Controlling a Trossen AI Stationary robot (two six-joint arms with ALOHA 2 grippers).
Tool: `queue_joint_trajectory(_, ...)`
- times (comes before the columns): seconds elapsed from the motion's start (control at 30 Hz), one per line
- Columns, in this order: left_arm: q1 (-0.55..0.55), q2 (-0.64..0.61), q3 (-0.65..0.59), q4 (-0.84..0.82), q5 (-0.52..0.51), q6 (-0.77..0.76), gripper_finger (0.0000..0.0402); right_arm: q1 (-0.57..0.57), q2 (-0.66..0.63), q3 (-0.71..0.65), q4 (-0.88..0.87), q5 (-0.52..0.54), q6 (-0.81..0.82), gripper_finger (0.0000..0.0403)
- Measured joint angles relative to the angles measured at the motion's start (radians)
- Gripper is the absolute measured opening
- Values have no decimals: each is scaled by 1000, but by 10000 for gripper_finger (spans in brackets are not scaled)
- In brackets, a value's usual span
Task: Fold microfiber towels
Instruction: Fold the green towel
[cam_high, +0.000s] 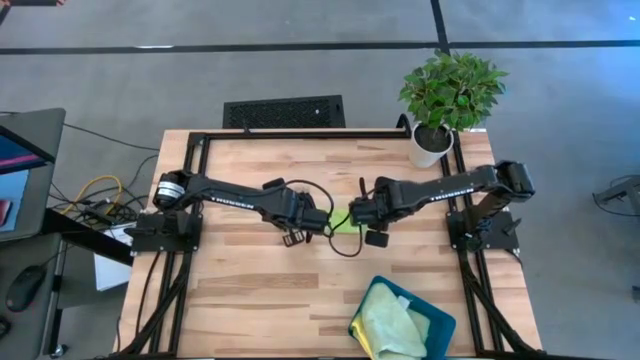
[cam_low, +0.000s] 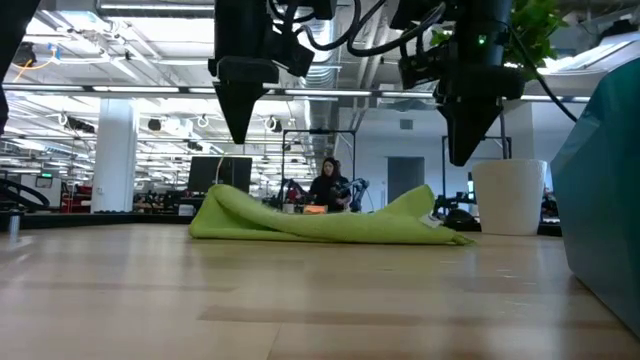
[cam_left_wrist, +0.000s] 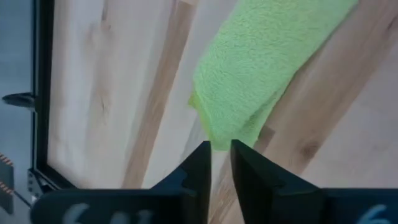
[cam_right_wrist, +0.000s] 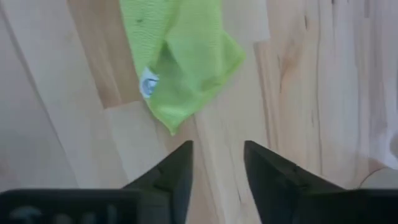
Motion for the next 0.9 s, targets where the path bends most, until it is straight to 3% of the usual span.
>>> queue_joint_trajectory(0.17,-19,0,0,3,0,10,91,27,0,0,15,0,0,215)
queue_joint_trajectory(0.3,-39,0,0,3,0,2,105,53,0,0,27,-1,-29,233)
queue_joint_trajectory(0.57,-94,0,0,-1,0,-9,108,99,0,-96,158,-76,-259,222)
queue_joint_trajectory(0.9,-114,0,0,-1,-2,-24,108,99,0,-243,409,-57,-290,198)
